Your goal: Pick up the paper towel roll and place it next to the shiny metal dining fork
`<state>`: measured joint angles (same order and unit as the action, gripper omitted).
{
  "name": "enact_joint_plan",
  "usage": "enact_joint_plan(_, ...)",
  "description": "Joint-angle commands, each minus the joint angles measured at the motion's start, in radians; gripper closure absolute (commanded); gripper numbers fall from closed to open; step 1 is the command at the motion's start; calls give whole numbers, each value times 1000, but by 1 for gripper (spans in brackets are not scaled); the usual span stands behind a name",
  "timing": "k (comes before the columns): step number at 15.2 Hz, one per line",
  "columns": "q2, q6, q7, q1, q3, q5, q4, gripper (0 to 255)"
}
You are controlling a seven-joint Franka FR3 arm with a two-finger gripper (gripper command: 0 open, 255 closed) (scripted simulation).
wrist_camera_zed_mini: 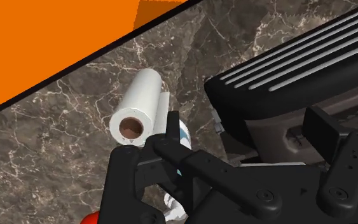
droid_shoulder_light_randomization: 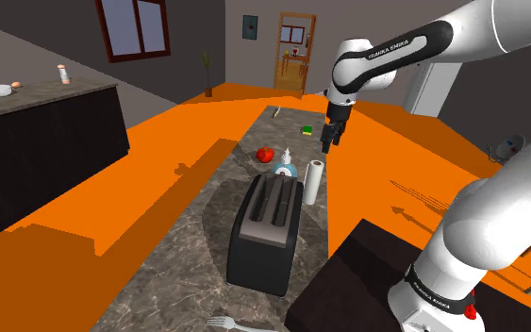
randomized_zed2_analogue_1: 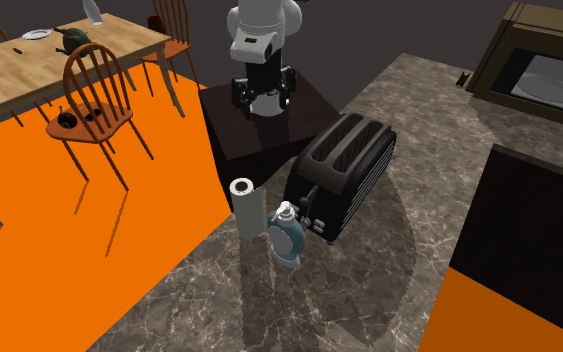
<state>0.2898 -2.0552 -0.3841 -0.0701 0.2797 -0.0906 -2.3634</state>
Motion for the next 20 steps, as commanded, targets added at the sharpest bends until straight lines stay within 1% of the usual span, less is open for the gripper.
enact_joint_plan(1,-71,-43,-47,-4,29,15,22,0)
enact_joint_plan(7,-309,-139,-195,-21,88,108,131,0)
enact_joint_plan(12,-516,-181,-320,-65,96,210,259,0)
enact_joint_plan(13,-537,-183,-331,-71,94,220,273,0)
enact_joint_plan(20,-595,-266,-354,-80,80,253,243,0)
